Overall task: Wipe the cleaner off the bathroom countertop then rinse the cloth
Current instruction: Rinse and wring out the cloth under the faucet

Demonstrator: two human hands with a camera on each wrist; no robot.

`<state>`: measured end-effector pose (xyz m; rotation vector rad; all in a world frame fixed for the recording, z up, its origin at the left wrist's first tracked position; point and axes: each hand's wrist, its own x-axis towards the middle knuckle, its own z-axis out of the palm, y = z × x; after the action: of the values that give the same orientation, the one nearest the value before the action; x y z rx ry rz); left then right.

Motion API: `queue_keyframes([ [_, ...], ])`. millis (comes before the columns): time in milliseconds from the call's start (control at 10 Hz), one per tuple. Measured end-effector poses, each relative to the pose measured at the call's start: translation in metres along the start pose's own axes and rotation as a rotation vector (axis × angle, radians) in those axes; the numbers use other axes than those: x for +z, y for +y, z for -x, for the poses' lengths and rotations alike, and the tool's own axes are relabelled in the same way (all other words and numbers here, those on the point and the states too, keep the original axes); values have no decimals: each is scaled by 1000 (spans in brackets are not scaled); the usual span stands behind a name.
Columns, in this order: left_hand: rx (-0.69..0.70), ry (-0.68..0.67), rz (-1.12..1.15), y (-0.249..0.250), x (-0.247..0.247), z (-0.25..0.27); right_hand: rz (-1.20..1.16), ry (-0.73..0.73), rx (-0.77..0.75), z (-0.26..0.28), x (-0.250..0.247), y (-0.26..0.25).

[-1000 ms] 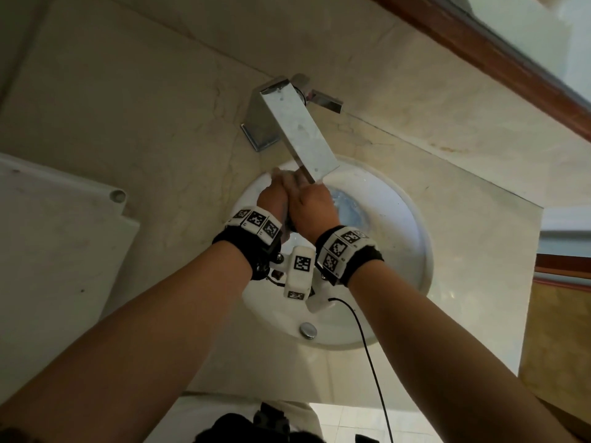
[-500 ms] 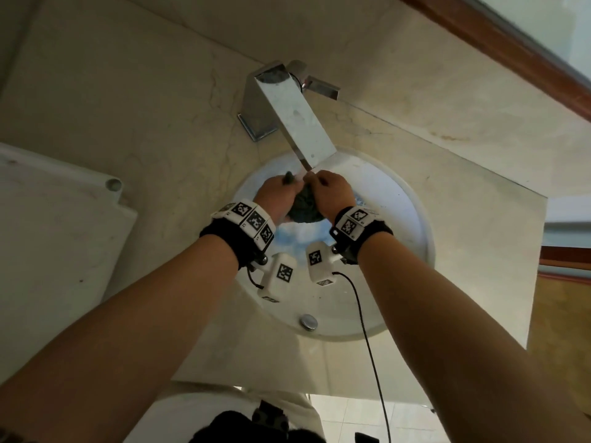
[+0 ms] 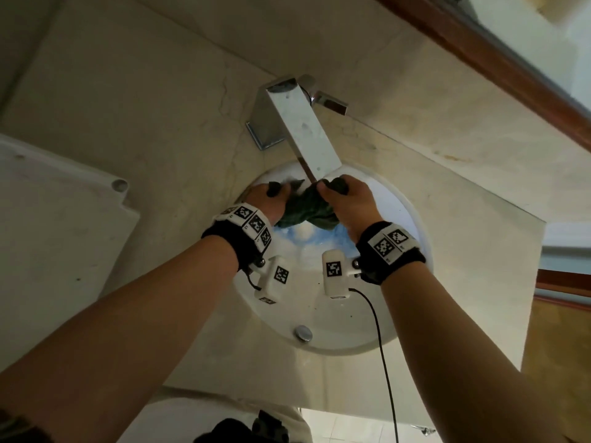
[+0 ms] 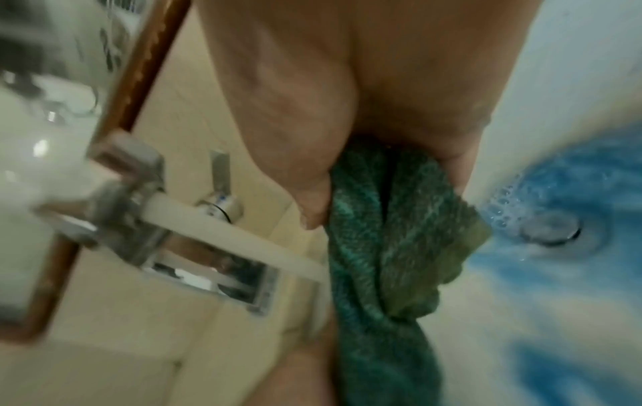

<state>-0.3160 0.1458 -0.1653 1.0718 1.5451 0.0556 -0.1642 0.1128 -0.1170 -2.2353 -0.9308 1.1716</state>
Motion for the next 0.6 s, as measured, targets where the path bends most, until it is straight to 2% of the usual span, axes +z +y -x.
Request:
queue_keyframes([
  [100, -288, -224, 486, 1, -1, -1, -379, -141, -10, 12, 7, -12],
  [200, -289, -561, 1052, 3, -1, 6, -424, -194, -122, 17, 13, -15],
  [300, -200, -475, 1184, 7, 5, 0, -260, -171, -219, 20, 25, -13],
  [400, -205, -305, 998, 9, 13, 1, 159, -113, -451, 21, 46, -4],
  [500, -218, -249, 923, 9, 17, 3, 270, -26, -459, 20, 53, -8],
  [600, -261, -197, 873, 15, 19, 8, 596, -132, -325, 16, 44, -19],
])
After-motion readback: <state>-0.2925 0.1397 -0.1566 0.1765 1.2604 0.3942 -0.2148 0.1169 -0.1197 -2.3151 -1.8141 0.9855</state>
